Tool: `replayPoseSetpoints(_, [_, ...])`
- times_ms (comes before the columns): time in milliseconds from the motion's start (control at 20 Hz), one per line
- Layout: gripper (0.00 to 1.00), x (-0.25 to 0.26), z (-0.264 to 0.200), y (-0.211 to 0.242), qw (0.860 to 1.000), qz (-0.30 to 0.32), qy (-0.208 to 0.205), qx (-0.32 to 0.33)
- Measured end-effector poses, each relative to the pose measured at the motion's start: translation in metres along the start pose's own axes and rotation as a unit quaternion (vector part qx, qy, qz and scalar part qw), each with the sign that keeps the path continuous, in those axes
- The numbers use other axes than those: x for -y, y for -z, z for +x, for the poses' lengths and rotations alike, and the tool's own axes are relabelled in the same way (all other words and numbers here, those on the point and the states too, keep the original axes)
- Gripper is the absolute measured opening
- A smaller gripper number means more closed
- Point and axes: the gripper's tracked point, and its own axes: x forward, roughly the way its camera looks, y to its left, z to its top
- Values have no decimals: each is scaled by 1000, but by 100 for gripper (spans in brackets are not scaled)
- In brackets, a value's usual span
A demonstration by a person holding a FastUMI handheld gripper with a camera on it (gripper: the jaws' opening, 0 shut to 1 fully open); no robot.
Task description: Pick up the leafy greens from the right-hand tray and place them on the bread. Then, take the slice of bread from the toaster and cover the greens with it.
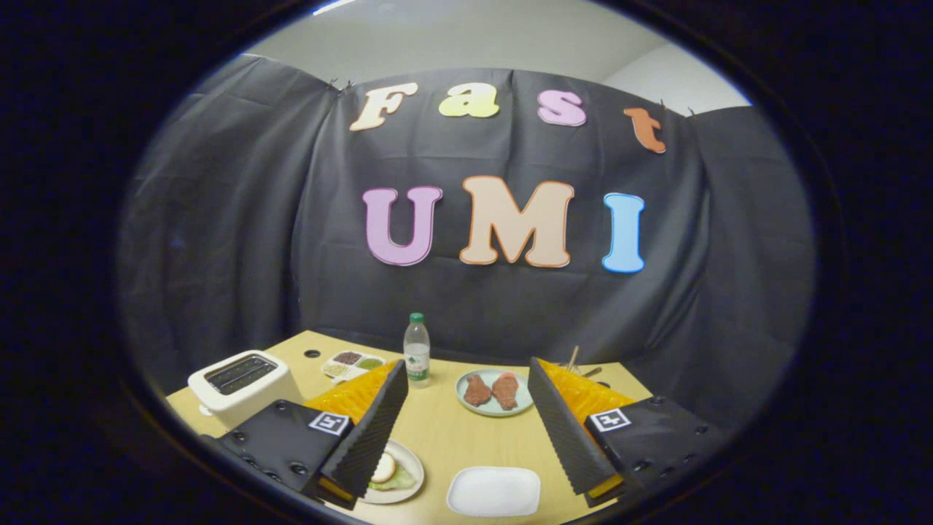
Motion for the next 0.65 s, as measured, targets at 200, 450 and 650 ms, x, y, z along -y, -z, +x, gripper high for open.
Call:
replayPoseSetpoints(200, [100, 16, -10, -10, 1000, 10, 13, 4])
replayPoseSetpoints(450, [100, 34, -11, -14, 999, 27, 34, 8])
replayPoseSetpoints(650, [100, 41, -9, -17, 999, 27, 37, 8])
